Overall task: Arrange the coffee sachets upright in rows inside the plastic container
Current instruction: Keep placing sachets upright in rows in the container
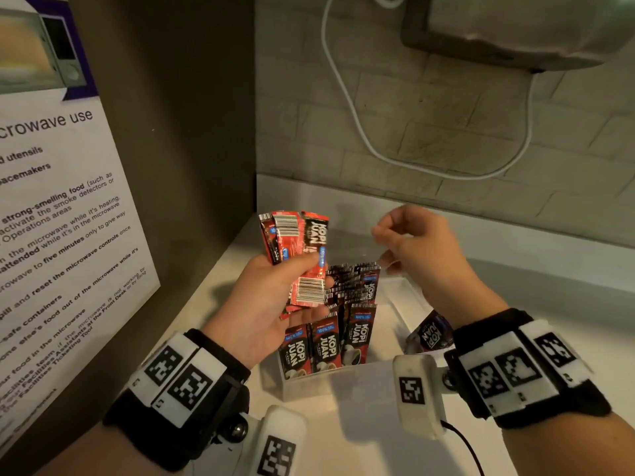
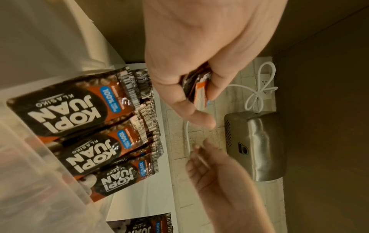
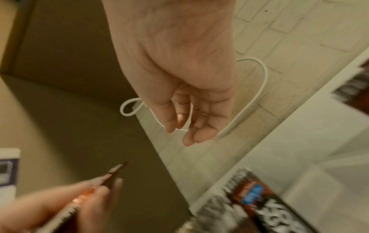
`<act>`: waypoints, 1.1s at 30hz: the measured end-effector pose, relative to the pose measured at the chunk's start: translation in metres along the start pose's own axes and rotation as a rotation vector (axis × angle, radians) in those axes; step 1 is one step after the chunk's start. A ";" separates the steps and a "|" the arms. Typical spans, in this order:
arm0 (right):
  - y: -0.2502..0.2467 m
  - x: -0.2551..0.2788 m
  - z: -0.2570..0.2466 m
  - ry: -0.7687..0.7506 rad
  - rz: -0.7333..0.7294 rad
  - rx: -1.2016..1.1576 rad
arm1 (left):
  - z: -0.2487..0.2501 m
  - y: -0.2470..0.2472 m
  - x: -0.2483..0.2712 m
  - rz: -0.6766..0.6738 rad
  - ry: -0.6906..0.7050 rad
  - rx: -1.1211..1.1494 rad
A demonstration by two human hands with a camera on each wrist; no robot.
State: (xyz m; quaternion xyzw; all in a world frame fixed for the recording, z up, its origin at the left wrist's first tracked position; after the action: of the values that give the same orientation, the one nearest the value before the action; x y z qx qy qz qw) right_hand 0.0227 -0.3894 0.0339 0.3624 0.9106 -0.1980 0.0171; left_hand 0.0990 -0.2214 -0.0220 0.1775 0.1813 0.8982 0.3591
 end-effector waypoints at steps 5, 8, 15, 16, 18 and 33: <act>0.022 0.011 -0.019 0.001 -0.258 -0.068 | -0.007 0.014 0.002 -0.063 -0.019 -0.133; 0.024 0.015 -0.023 -0.024 -0.329 -0.168 | -0.006 0.018 0.003 -0.082 -0.034 -0.144; 0.005 0.021 -0.036 -0.092 -0.380 -0.553 | 0.002 0.013 0.002 -0.125 -0.101 0.167; 0.004 0.021 -0.035 -0.097 -0.371 -0.566 | 0.004 0.012 0.002 -0.111 -0.073 0.169; 0.002 0.020 -0.032 -0.075 -0.335 -0.608 | 0.007 0.009 0.000 -0.060 -0.010 0.136; -0.059 0.000 -0.028 -0.140 0.138 0.076 | 0.017 -0.009 0.001 0.133 0.074 0.081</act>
State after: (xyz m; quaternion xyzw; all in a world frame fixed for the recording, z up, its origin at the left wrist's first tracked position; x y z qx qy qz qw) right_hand -0.0136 -0.4176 0.0801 0.4097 0.8719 -0.2558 0.0806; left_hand 0.1116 -0.2115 -0.0115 0.1700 0.2185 0.9180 0.2841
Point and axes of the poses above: each hand's wrist, its own x-axis away from the middle knuckle, its own y-axis out of the palm, z = x × y, the point moved 8 cm from there along -x, towards the middle knuckle, and after that the axes turned 3 degrees about -z, right-handed, at the moved point
